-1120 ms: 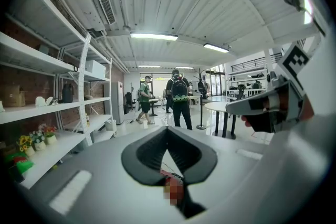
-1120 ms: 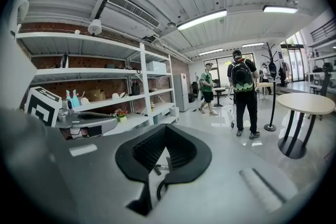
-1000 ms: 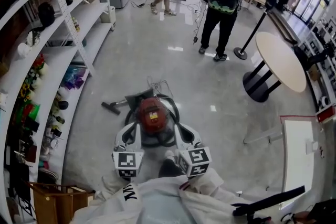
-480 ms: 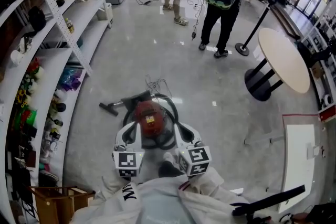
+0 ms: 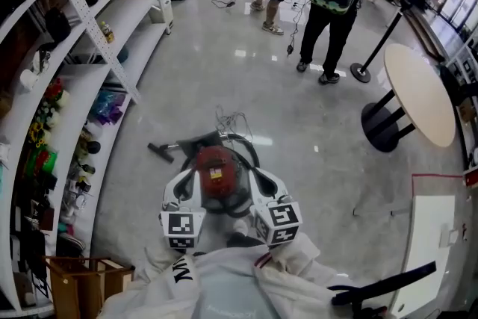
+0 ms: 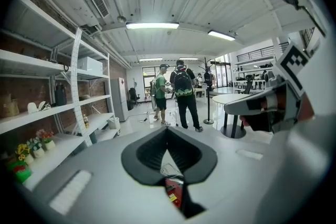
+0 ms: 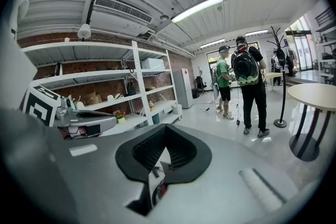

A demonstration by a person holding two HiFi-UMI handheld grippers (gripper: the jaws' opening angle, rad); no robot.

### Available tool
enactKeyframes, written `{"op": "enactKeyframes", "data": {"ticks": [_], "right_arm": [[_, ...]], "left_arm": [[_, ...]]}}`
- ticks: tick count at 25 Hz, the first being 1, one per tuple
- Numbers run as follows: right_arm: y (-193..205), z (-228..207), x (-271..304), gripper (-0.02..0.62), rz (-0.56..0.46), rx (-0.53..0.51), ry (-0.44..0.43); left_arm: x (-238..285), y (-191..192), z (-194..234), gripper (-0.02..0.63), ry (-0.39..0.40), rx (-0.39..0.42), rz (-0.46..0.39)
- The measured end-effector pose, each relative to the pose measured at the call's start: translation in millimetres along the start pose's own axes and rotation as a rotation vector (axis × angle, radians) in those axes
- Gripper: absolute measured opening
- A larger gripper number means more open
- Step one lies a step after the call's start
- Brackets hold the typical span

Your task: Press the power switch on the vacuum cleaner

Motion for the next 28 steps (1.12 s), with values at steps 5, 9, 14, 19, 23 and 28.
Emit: {"op": "enactKeyframes", "data": {"ticks": [5,9,14,19,23,28], "right_arm": [[-4,-16,13,0.000,0.003,0.004,-0.026],[-3,-24,17,0.000,0.013,0.007,-0.041],[7,-23,20,0.000,0.055,0.012,-0.065],[22,-15,30,0.000,0.114,0.012,-0.081],[31,-6,36,0.000,0.150,0.003,-0.082],[40,-2,41,0.000,0.183,-0.002,-0.057]], "left_arm": [[12,-6,-4,0.000,-0.026,0.001,0.003],[13,-4,-9,0.000,-0.049,-0.006,0.016],[5,8,-12,0.000,-0.073,-0.031,0.061],[-5,28,-4,0.000,-0.095,-0.066,0.112],[-10,50,3,0.000,-0.092,-0.103,0.159],[-6,65,12,0.000,-0.075,-0.130,0.176]]}}
Point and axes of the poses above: the fingertips, and each gripper's own axes: x forward along the fingers, z to its left, y out of its underside, the point moved 7 cm from there along -x, backward along the fingers, and after that the axes turned 10 degrees about y, right-handed, at the moved point
